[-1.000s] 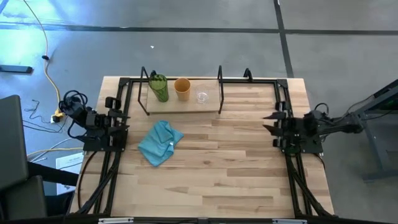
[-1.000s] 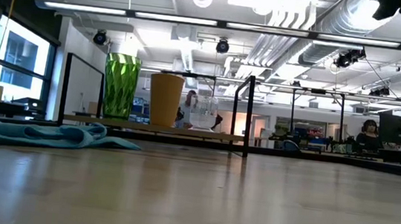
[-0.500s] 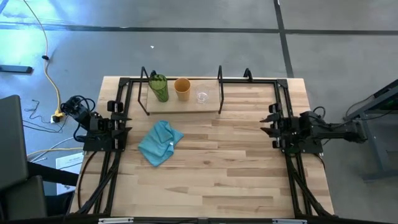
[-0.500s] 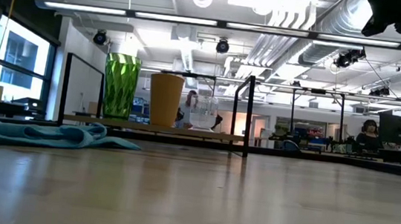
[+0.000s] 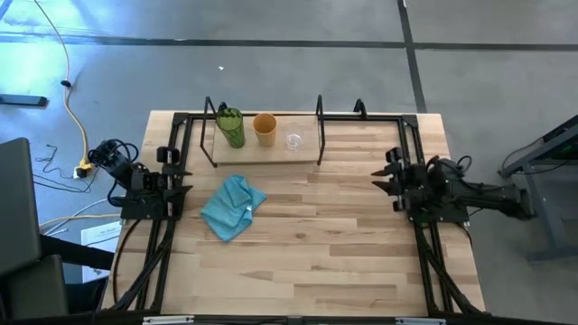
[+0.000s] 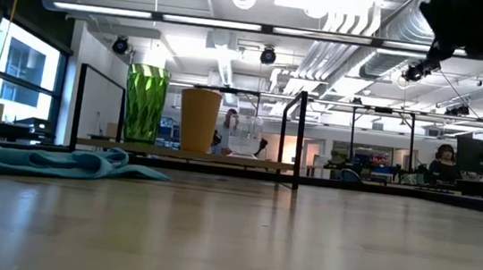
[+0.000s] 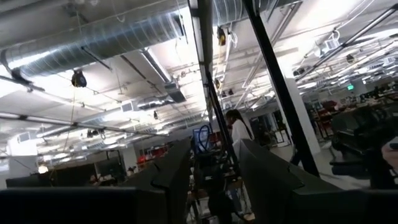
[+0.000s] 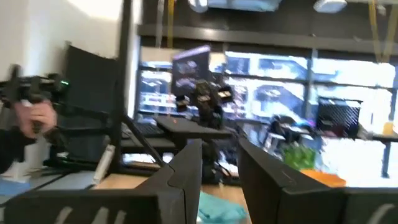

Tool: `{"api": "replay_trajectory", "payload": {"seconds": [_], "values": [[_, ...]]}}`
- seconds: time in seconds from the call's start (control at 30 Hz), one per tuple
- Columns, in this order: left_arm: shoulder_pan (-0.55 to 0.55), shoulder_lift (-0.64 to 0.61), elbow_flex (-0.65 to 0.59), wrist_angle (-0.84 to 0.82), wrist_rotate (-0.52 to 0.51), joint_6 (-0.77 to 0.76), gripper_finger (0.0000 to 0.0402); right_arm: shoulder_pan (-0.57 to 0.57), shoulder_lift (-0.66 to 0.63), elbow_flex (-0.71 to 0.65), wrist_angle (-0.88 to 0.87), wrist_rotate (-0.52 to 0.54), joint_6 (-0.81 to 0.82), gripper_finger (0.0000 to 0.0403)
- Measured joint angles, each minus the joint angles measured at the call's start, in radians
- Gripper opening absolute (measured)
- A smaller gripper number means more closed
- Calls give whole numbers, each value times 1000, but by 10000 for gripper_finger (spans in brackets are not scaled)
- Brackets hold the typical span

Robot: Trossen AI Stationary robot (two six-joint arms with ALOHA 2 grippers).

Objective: Stack small to large cups/mugs on shelf
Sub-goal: Return to Home Position

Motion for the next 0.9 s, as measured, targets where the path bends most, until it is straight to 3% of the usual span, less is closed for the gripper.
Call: {"api": "replay_trajectory", "payload": {"seconds": [0.23,0.9], "values": [[0,0,0,-99,-126,-62,129,-24,0,0,-100,68,32,91],[0,0,0,-349,-255,-324,129,-13,0,-5,-261,199,95,91]]}}
